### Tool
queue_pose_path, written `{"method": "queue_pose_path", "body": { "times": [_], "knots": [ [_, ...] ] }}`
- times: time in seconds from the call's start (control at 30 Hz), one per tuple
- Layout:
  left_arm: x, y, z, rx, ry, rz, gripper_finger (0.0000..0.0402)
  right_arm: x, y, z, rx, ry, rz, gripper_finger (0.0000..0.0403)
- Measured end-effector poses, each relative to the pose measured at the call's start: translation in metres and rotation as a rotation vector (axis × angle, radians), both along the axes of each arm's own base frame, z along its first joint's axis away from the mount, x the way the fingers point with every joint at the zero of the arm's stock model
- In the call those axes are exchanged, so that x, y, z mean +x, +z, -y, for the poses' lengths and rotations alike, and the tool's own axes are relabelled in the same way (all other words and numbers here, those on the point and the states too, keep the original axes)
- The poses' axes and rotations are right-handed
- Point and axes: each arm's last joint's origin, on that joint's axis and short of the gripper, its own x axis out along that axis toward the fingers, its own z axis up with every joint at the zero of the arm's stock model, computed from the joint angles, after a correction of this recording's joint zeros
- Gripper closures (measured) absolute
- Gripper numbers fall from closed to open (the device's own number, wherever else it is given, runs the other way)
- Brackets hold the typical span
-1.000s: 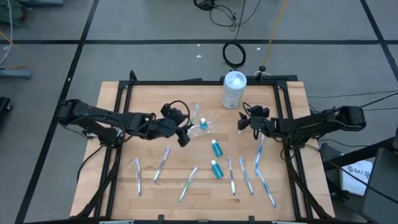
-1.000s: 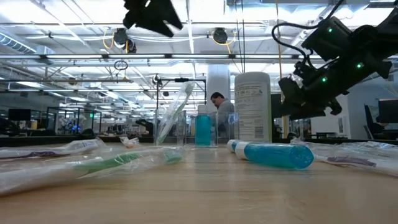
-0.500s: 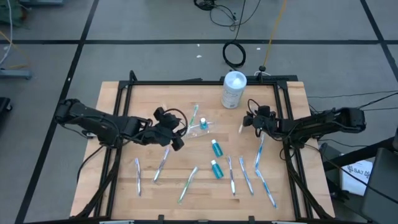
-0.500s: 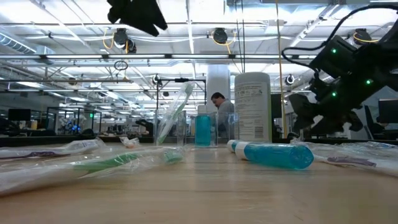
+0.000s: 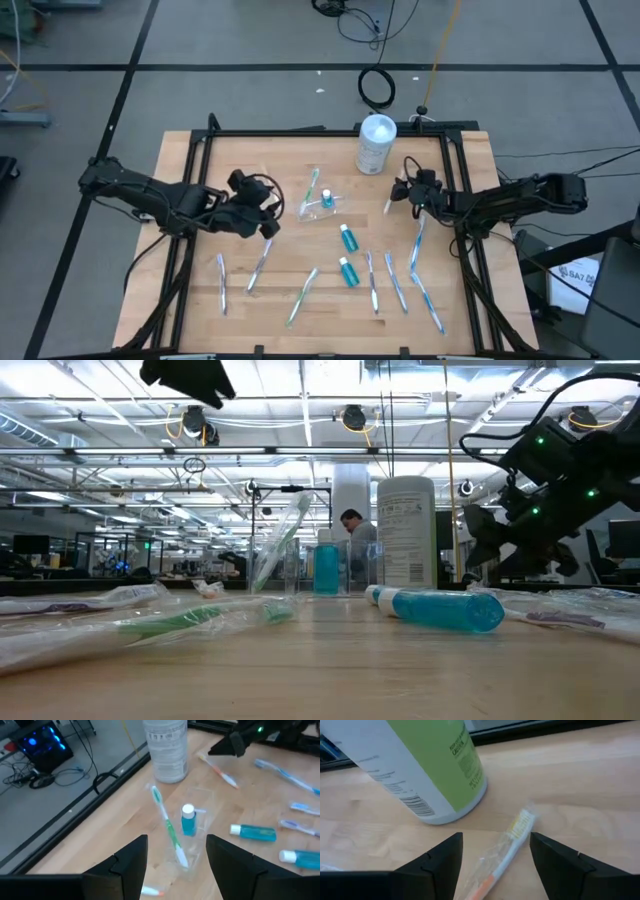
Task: Pick & Place toothbrushing station
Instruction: Put the right orange toothbrush into the transparent organizer
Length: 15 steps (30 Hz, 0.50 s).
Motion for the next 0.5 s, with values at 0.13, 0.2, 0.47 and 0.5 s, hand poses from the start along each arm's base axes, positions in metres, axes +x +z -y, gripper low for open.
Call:
{"method": "queue_pose_path", "body": {
  "times": [0.13, 0.2, 0.47, 0.5],
  "knots": [
    [-0.007, -0.002, 0.0, -0.003, 0.004, -0.044, 0.0192, 0.001, -0.005, 0.0, 0.016, -0.011, -0.01, 0.0186],
    [-0.009, -0.004, 0.0, -0.009, 0.007, -0.05, 0.0192, 0.002, -0.008, 0.0, 0.022, -0.016, -0.009, 0.0187],
    [-0.036, -0.031, -0.007, -0.064, 0.064, -0.028, 0.0192, 0.009, -0.015, 0.004, 0.018, -0.033, 0.029, 0.0188],
    [-0.039, -0.036, -0.009, -0.072, 0.067, -0.013, 0.0192, 0.009, -0.016, 0.005, 0.018, -0.037, 0.023, 0.0188]
  ]
}}
